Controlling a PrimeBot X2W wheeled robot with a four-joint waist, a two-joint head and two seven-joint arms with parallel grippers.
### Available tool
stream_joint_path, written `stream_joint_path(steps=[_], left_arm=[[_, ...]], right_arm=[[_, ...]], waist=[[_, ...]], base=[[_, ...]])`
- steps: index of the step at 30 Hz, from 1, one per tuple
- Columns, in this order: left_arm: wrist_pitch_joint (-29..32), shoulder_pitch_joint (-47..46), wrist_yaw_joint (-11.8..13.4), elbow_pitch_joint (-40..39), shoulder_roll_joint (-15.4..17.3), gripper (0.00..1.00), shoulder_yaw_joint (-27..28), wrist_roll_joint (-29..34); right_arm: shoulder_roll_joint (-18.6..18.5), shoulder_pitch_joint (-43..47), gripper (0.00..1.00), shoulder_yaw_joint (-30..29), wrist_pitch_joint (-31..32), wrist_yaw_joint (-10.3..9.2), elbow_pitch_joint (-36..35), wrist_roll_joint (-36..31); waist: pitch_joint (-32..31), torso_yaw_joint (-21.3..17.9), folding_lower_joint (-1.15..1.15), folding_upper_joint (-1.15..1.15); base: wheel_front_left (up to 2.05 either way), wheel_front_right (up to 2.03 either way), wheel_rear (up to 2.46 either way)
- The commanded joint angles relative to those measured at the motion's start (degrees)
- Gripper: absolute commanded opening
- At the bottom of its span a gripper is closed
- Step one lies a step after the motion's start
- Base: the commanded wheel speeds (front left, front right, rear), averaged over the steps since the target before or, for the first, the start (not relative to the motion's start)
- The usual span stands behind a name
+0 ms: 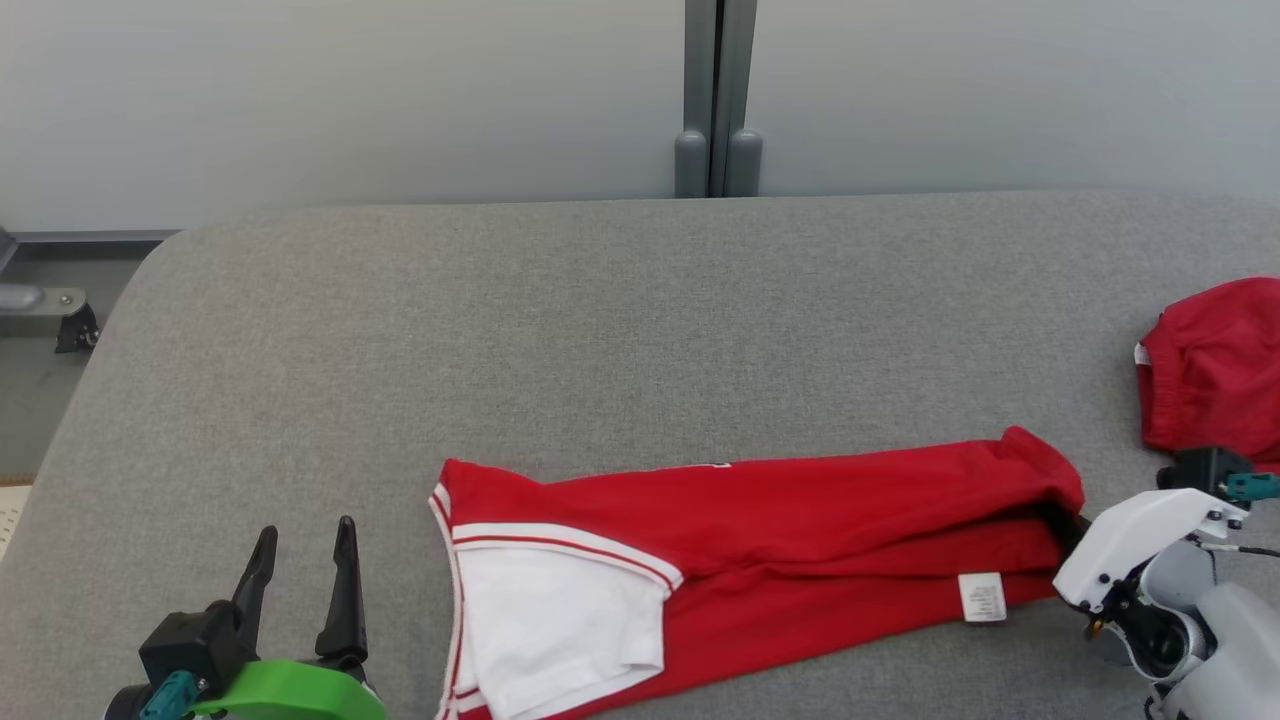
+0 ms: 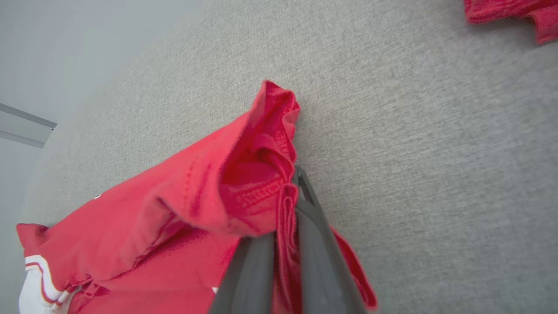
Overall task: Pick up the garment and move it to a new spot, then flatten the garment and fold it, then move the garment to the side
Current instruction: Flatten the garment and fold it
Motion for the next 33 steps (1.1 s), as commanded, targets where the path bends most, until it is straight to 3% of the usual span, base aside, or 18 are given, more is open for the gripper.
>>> stream_joint_path(steps=[1, 7, 15, 21, 25, 33], left_arm=[[-0.2, 0.2, -0.2, 0.2, -0.1, 1.00, 0.3, 0.2], [-0.2, 0.5, -0.1, 0.6, -0.1, 1.00, 0.5, 0.2], [-0.1, 0.4, 0.1, 0.8, 0.0, 1.00, 0.3, 0.2], [0.0, -0.4, 0.3, 0.5, 0.5, 1.00, 0.1, 0.1], [0.4, -1.2, 0.2, 0.4, 0.3, 1.00, -0.7, 0.2], [0.6, -1.7, -0.1, 1.0, 0.1, 1.00, -1.4, 0.0]], right_arm=[[-1.2, -0.7, 0.00, -0.7, -0.9, -0.07, 0.1, -0.4], [-1.7, -1.5, 0.00, -2.6, -2.3, -0.06, -2.7, 1.1], [2.1, 1.8, 0.00, -0.8, -0.5, -0.04, -15.6, 4.9], [7.3, 3.8, 0.00, 2.7, 1.5, -0.03, -23.2, 6.6], [12.3, 4.0, 0.00, 6.2, 1.8, -0.02, -23.2, 7.2], [15.3, 1.8, 0.00, 13.0, -1.5, -0.02, -17.9, 8.0]], waist=[[-0.2, -0.1, 0.00, 0.00], [-0.6, -0.4, 0.00, 0.00], [-1.2, 0.5, 0.00, 0.00], [-1.5, 2.5, 0.00, 0.00], [-1.7, 6.0, 0.00, 0.00], [-1.0, 12.0, 0.00, 0.00]], base=[[0.00, 0.00, 0.00], [0.00, 0.00, 0.00], [0.00, 0.00, 0.00], [0.00, 0.00, 0.00], [0.00, 0.00, 0.00], [0.00, 0.00, 0.00]])
